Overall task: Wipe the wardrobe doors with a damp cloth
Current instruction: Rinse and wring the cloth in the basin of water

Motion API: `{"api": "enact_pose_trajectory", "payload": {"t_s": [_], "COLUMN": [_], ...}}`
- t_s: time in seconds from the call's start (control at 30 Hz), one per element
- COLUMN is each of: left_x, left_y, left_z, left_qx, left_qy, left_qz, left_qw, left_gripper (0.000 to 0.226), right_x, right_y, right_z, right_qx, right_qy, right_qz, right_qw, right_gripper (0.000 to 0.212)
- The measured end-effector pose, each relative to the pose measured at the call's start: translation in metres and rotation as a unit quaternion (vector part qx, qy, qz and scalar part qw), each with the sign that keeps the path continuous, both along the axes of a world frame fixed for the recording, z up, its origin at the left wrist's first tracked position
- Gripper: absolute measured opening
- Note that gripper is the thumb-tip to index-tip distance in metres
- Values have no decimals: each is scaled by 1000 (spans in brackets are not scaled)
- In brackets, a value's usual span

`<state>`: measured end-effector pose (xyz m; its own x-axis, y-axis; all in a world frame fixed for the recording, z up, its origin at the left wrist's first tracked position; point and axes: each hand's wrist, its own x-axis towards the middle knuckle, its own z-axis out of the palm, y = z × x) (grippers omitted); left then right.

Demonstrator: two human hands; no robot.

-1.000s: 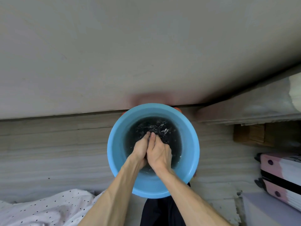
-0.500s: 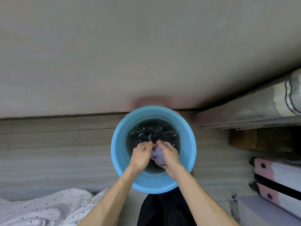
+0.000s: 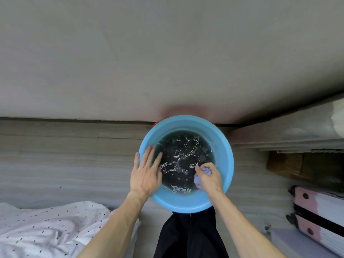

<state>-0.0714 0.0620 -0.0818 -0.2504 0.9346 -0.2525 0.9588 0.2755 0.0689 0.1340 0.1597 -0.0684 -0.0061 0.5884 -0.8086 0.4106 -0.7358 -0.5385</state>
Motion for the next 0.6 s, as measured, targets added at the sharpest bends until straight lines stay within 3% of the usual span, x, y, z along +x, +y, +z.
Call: {"api": "enact_pose_trajectory", "payload": {"t_s": [0.1, 0.17, 0.3, 0.37, 0.6], "left_x": [2, 2, 2, 1, 3], "left_y": [0, -3, -3, -3, -4], "left_z": [-3, -4, -5, -5, -5], "left_qx": [9, 5, -13, -11, -10], "left_qy": [3, 7, 13, 14, 16], "left_qz": [15, 16, 13, 15, 9], "left_qw": [1000, 1000, 1000, 1000, 1000], "left_gripper": [61, 61, 62, 62, 62], "right_x": [-5, -8, -10, -13, -22], "right_y": [-5, -10, -15, -16, -14], "right_z": [1, -1, -2, 1, 3], "right_qx": [6, 42, 68, 74, 77], "right_qy": [40, 5, -66, -86, -177], "right_qz": [-43, 10, 67, 82, 147], "right_qw": [998, 999, 993, 990, 970], "right_gripper": [12, 14, 58, 70, 56]}}
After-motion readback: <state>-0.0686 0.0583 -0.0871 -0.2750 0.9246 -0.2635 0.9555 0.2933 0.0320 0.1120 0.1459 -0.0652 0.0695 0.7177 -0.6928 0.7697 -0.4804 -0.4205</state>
